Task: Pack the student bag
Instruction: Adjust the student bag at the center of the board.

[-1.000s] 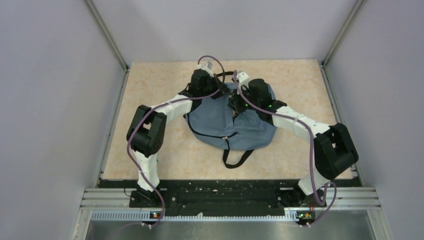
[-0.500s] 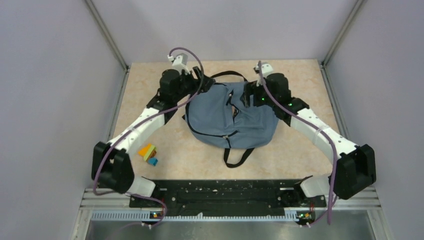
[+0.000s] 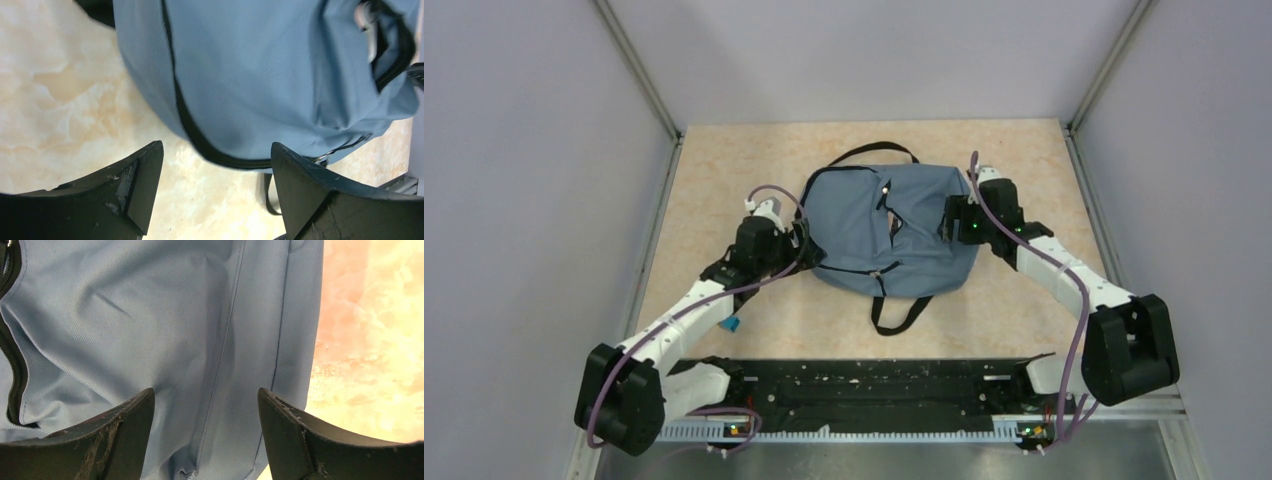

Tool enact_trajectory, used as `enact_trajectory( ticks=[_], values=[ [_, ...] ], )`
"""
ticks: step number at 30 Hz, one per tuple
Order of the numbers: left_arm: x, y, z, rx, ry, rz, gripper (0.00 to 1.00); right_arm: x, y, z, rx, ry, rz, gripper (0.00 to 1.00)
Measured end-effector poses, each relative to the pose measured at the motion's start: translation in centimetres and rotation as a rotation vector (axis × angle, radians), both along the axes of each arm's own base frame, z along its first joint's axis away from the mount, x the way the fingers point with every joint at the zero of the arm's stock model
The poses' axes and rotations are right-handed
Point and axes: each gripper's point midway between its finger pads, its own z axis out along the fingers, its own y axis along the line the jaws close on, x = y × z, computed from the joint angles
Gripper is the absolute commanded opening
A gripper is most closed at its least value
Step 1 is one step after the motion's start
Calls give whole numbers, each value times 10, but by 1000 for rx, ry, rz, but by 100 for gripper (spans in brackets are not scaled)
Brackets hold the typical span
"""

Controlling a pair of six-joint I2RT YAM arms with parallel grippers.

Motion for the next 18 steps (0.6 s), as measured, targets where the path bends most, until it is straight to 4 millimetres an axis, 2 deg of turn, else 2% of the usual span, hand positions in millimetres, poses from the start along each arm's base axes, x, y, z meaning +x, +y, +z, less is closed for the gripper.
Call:
enact_trajectory(
  ticks=[4,6,8,10,11,14,18],
  values=[
    [-13,1,-26,-24,76,21,84,-7,6,-5,49,11,14,62],
    [-14,-1,-35,-48,86,33,79,-13,11,-10,84,26,30,55],
    [-11,-3,-42,-69,94,44,60,-18,17,-14,127,38,44,40],
    [-4,-7,-48,-85,98,51,38,-24,25,-16,161,50,63,9],
    [0,-10,-51,-87,100,45,27,-27,29,-17,179,53,72,0],
    [18,-12,-56,-80,99,49,0,-32,41,-17,204,57,94,0],
    [65,3,-53,-54,72,91,0,-48,72,-17,220,70,158,0]
  ],
)
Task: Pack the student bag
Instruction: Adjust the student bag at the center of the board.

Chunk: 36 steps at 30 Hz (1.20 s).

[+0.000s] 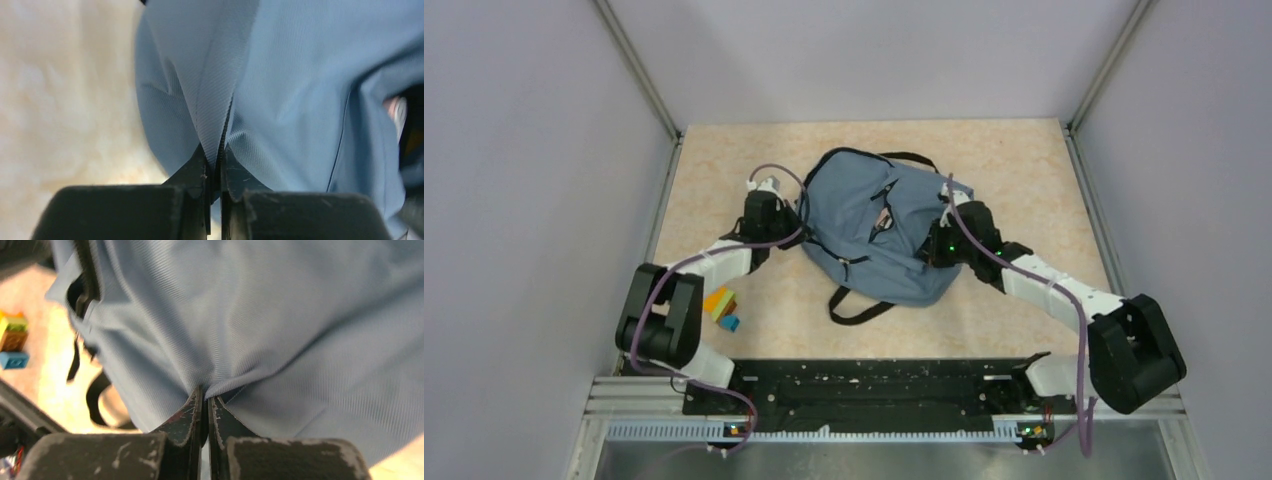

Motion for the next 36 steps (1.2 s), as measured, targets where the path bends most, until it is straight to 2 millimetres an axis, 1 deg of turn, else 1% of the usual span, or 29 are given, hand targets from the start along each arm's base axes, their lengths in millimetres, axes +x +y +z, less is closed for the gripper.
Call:
enact_trajectory(
  ticks=[1,3,4,5,6,7,8,9,10,12,13,15,17,18,20,21,23,25,26,28,29,30,33,34,36],
  values=[
    [15,6,2,2,-7,10,0,-5,9,1,7,1,20,0],
    [44,13,8,0,-26,8,0,-20,35,3,32,1,79,0],
    [56,15,10,-3,-35,-5,6,-28,46,5,48,4,105,0],
    [67,15,12,-9,-43,-22,16,-34,55,7,61,5,128,5],
    [77,13,14,-15,-47,-48,29,-40,64,9,76,5,150,12],
    [87,10,17,-20,-52,-81,39,-44,71,11,90,3,167,24],
    [95,8,19,-19,-60,-104,45,-48,76,13,102,4,180,32],
    [102,7,23,-10,-73,-114,55,-50,79,15,107,5,187,41],
    [109,9,28,2,-92,-120,60,-51,80,16,106,6,191,49],
    [122,16,44,33,-147,-112,63,-53,77,20,87,9,199,60],
    [128,20,55,50,-178,-103,64,-52,76,26,73,-2,204,64],
    [133,28,73,87,-228,-88,65,-45,72,46,45,-52,206,69],
    [128,33,90,118,-258,-82,65,-31,68,75,25,-134,196,71],
    [123,32,100,128,-278,-86,65,-18,60,89,18,-175,170,71],
    [108,24,119,138,-314,-113,66,4,45,110,5,-243,123,72],
    [96,15,127,136,-327,-138,66,16,33,116,-8,-268,93,72],
    [76,-5,136,123,-338,-189,66,34,15,118,-39,-290,49,73],
    [55,-27,136,97,-331,-243,66,53,-1,108,-85,-285,23,73],
    [44,-38,131,80,-316,-269,66,61,-5,100,-109,-276,20,73],
    [19,-57,111,52,-250,-312,66,73,-7,77,-161,-241,39,73],
    [10,-62,101,42,-216,-322,66,76,-7,65,-186,-222,55,73],
    [-2,-66,87,31,-166,-329,66,78,-7,54,-207,-204,70,73],
    [-26,-70,58,11,-58,-326,67,81,-7,24,-261,-157,113,73],
    [-32,-70,52,3,-33,-321,67,81,-7,19,-271,-151,123,73],
    [-43,-70,45,-23,2,-305,68,82,-6,17,-280,-152,137,73]
  ],
)
